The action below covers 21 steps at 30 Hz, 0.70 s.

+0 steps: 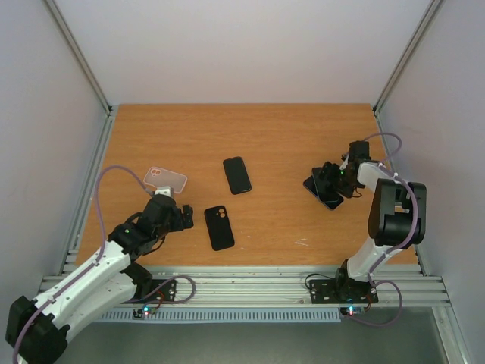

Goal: Put the phone into the phone case

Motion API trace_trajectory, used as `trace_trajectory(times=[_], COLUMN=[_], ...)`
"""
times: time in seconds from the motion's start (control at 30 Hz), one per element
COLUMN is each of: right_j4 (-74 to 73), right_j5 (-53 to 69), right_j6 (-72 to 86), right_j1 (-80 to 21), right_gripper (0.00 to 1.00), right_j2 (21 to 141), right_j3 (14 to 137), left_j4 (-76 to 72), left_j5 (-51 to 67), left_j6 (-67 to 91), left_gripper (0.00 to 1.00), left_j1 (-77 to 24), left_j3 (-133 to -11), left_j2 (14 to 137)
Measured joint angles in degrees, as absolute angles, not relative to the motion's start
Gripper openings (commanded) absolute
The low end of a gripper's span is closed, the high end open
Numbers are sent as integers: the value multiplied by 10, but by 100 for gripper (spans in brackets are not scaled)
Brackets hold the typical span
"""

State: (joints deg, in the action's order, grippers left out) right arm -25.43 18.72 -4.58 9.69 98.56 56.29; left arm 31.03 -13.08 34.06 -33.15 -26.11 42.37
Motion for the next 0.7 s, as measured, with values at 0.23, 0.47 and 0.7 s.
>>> trace_trajectory(times=[0.23, 0.47, 0.7], right_j4=[-304, -344, -371], right_j5=[114, 58, 30], right_j6=[-72, -93, -106], right_j1=[39, 10, 3], right_gripper=[94, 94, 88], right_j2=[996, 1018, 1036], right_j3=[588, 616, 639], left_j4=[310, 310, 310], left_j5=[-131, -131, -130], left_j6=[341, 341, 341], left_gripper=[99, 99, 99], left_j1=[-331, -331, -331], left_j3=[-261, -261, -261], left_j2=[425, 428, 434])
